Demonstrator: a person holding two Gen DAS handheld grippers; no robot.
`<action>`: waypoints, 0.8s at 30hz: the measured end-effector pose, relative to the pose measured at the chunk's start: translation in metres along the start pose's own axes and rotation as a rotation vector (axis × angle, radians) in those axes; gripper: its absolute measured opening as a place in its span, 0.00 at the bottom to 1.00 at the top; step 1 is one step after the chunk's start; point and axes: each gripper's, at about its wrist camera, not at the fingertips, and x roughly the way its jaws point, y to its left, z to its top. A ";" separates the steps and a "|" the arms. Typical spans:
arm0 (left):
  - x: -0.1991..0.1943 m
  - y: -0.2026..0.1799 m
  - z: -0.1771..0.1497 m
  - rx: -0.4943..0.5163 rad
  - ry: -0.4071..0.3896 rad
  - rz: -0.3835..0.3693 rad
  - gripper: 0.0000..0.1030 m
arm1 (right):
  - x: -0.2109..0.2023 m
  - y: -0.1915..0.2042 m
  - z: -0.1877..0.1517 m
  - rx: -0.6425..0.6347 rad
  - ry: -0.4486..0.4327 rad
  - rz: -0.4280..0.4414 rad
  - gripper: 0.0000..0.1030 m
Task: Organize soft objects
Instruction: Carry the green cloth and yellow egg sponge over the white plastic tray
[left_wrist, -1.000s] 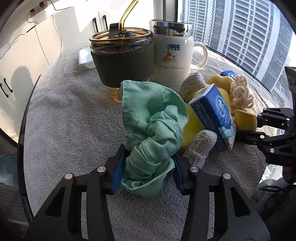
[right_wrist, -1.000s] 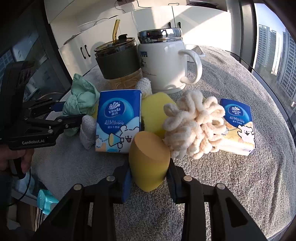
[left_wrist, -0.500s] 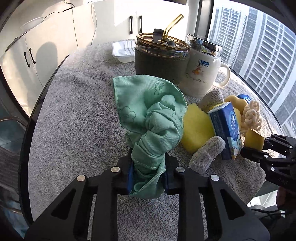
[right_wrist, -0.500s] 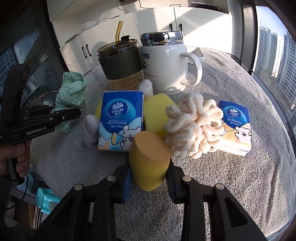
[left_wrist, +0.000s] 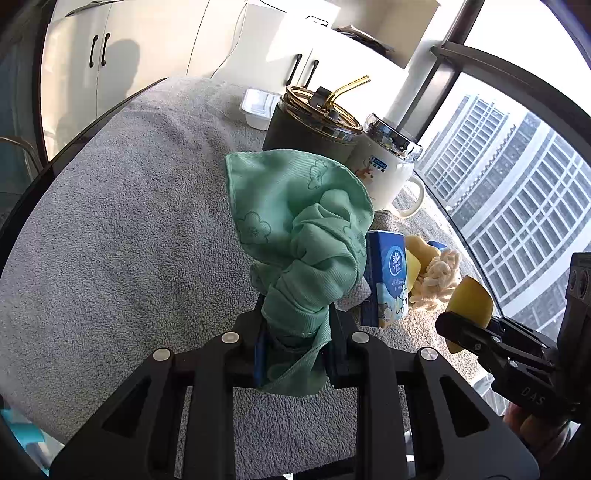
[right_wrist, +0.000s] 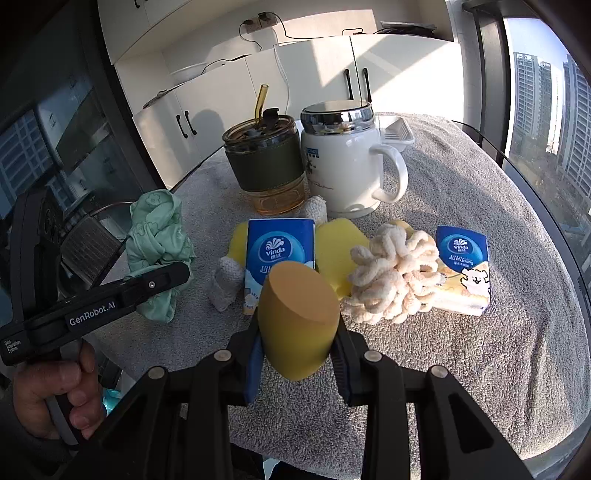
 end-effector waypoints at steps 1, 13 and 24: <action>0.000 0.003 0.004 -0.001 -0.010 0.000 0.21 | -0.002 0.001 0.002 -0.003 -0.008 -0.002 0.33; -0.008 0.009 0.006 0.008 -0.026 0.049 0.21 | -0.026 -0.024 0.026 0.011 -0.044 -0.036 0.33; -0.026 0.017 0.067 0.090 -0.131 0.089 0.21 | -0.036 -0.060 0.068 -0.023 -0.040 -0.037 0.33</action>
